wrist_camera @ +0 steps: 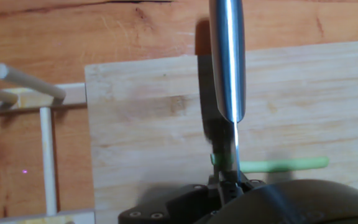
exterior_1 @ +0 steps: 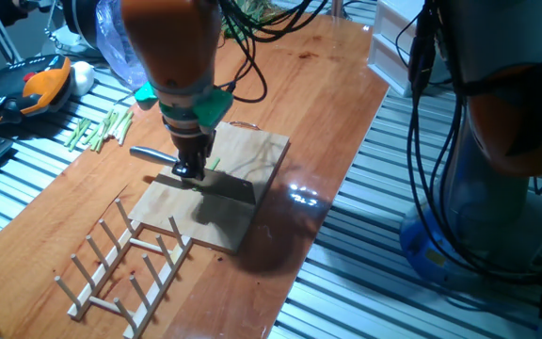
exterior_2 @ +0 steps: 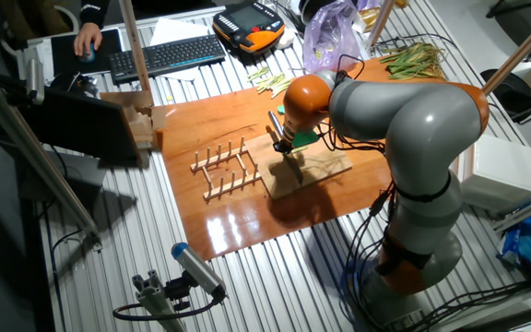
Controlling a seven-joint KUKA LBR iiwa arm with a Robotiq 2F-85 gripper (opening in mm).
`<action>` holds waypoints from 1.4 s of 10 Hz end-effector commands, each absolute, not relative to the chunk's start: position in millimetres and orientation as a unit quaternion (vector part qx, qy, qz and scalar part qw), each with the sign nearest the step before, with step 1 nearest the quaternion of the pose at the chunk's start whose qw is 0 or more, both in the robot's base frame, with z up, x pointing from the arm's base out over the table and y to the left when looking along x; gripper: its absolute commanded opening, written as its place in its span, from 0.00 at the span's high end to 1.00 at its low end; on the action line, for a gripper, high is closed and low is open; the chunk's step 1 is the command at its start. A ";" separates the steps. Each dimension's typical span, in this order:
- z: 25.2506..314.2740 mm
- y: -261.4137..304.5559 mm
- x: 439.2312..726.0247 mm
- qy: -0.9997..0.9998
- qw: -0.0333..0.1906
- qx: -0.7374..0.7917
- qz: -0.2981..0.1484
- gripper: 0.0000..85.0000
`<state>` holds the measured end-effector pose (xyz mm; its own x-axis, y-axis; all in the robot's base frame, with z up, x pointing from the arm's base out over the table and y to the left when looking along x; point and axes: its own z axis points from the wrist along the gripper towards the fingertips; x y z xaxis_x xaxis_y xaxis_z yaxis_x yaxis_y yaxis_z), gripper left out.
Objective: Chop the green garlic
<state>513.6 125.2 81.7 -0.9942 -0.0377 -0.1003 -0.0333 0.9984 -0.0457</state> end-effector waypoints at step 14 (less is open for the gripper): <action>79.8 116.4 512.7 0.998 0.056 -0.030 -0.027 1.00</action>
